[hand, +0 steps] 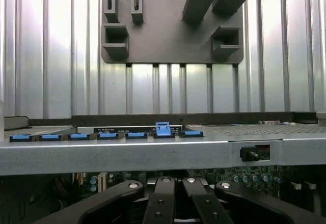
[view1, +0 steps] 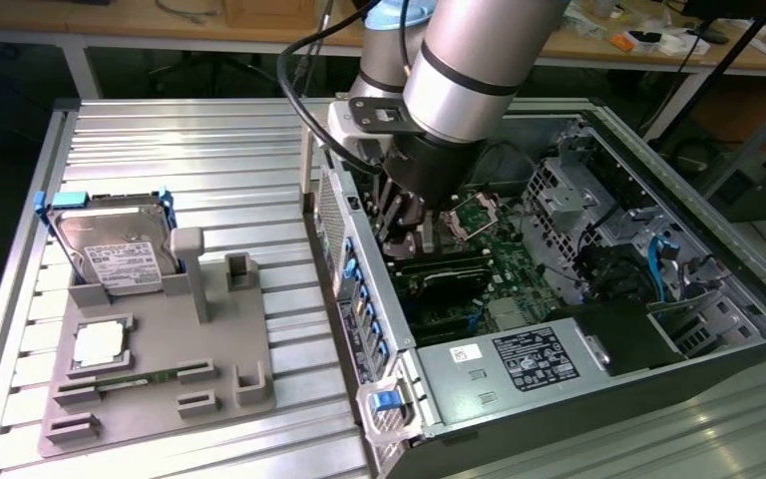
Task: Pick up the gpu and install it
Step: 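Press down on the gpu until it lock into place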
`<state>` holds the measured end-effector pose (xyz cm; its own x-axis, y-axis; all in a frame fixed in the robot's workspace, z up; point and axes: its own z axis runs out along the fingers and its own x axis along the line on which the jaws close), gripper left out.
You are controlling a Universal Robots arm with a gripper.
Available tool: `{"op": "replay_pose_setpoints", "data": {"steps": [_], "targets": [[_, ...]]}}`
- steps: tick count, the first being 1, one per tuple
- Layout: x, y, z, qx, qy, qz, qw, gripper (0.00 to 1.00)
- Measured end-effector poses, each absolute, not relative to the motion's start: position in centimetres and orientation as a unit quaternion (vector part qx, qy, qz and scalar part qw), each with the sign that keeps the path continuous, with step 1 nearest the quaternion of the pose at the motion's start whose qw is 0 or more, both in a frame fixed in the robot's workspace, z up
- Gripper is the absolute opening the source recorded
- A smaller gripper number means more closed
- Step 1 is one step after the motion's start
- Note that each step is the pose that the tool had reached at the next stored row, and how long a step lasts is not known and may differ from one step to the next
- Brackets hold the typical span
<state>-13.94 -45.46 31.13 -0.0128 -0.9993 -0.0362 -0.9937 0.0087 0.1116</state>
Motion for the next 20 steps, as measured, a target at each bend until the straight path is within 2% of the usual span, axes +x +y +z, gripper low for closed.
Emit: {"op": "replay_pose_setpoints", "data": {"steps": [20], "targets": [[-13.69, -45.48, 30.22, 0.702, -0.71, -0.058, 0.022, 0.11]]}}
